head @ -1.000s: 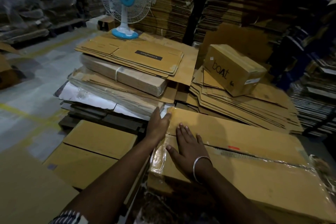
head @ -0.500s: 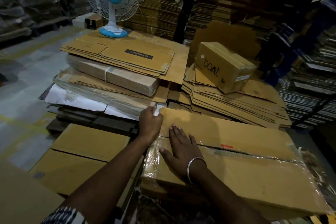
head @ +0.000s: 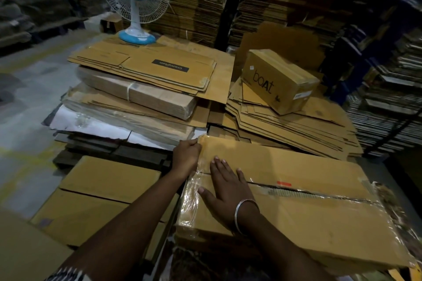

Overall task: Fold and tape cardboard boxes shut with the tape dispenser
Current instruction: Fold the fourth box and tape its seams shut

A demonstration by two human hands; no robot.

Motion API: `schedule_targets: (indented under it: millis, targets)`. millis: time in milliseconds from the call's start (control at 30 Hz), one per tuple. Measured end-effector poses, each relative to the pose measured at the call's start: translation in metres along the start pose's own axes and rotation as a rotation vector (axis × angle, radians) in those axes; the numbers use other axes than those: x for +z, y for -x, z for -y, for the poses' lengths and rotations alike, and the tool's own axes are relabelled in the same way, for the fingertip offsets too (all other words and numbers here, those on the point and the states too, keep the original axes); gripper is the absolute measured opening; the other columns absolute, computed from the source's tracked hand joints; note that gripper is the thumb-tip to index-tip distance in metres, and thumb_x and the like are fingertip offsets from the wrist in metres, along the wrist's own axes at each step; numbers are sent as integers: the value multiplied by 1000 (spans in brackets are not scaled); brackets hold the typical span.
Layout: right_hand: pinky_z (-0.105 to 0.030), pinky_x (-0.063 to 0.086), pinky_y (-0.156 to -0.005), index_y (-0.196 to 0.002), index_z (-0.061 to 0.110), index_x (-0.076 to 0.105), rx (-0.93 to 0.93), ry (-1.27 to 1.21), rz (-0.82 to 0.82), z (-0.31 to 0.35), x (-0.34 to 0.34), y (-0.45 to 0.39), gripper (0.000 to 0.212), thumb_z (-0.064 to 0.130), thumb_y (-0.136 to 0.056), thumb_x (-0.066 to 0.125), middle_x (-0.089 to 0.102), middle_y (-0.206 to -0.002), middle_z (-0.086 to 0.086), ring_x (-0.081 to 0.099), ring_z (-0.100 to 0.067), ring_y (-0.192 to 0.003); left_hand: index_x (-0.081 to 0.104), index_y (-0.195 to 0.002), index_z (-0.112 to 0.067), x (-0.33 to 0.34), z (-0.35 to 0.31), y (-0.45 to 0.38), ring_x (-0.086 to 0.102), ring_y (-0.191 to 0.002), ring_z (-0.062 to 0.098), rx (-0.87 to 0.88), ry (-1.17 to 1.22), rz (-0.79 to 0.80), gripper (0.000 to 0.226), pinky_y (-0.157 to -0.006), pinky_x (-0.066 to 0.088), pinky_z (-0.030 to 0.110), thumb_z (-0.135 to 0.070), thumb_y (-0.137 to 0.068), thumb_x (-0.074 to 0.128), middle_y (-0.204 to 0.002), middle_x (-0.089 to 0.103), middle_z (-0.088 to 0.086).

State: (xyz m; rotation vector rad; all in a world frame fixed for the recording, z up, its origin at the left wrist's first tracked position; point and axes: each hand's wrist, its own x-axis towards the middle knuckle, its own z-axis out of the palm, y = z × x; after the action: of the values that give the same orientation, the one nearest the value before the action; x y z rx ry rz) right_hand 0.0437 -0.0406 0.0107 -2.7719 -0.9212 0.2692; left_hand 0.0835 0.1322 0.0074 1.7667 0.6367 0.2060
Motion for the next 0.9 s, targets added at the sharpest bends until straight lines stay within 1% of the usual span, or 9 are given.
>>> schedule_targets:
  millis: [67, 133, 200, 300, 433, 633, 700, 800, 900]
  targets:
    - [-38, -8, -122, -161, 28, -4, 2, -3, -6, 0, 0, 0, 84, 74, -95, 20, -14, -166, 14, -17, -2, -150, 75, -114, -15, -5, -3, -1, 65, -97, 17, 69, -61, -42, 28, -89, 50, 29, -16, -87, 66, -106, 74, 3]
    - [-37, -9, -121, -161, 28, -5, 0, -4, -8, 0, 0, 0, 84, 74, -95, 20, -15, -166, 14, -17, -1, -150, 66, -121, -12, -10, -5, -4, 63, -102, 18, 162, -121, -64, 39, -90, 52, 35, -14, -83, 72, -113, 68, 3]
    - [-37, -9, -121, -161, 28, -5, -2, -6, -8, 0, -1, -1, 84, 74, -95, 20, -15, -166, 14, -18, -1, -149, 58, -125, -11, -13, -13, -8, 58, -105, 19, 202, -185, -7, 47, -90, 52, 38, -15, -80, 70, -116, 63, 3]
    - [-39, -8, -123, -160, 29, -6, -3, -14, -4, -1, -2, -1, 84, 74, -95, 20, -15, -166, 14, -18, -1, -149, 63, -128, -11, -14, -27, -17, 61, -109, 24, 216, -269, 109, 56, -93, 52, 38, -24, -74, 59, -121, 66, 5]
    - [-38, -9, -123, -160, 29, -6, -5, -27, -10, 0, -2, 1, 83, 74, -95, 20, -16, -165, 15, -18, -1, -149, 73, -113, -17, -13, -32, -22, 65, -98, 19, 302, -374, 187, 35, -87, 53, 34, -21, -82, 58, -106, 71, 1]
    - [-41, -7, -124, -161, 27, -3, -8, -21, -14, 0, -2, 0, 83, 73, -96, 22, -14, -165, 14, -17, -1, -149, 69, -119, -13, -20, -33, -30, 65, -102, 27, 548, -752, 227, 31, -82, 53, 34, -23, -90, 60, -113, 70, 10]
    - [-42, -6, -124, -161, 26, -2, -6, -19, -9, 0, -3, -1, 84, 72, -96, 22, -13, -166, 13, -16, -2, -150, 58, -125, -8, -14, -36, -23, 62, -109, 31, 614, -968, 273, 36, -79, 48, 32, -21, -91, 59, -120, 64, 14]
    - [-40, -7, -123, -161, 26, -3, -1, -11, -15, 0, -2, -1, 84, 73, -95, 22, -12, -167, 12, -14, -4, -152, 19, -154, -1, 1, -28, -11, 36, -143, 33, 565, -1166, 310, 76, -107, 41, 40, -18, -92, 60, -158, 29, 20]
    - [-40, -6, -123, -161, 25, -2, -1, -9, -18, 2, -3, -1, 85, 72, -96, 23, -10, -167, 10, -11, -5, -153, 7, -156, 2, 5, -28, -8, 16, -152, 29, 569, -1250, 299, 82, -117, 30, 40, -17, -94, 57, -165, 11, 20]
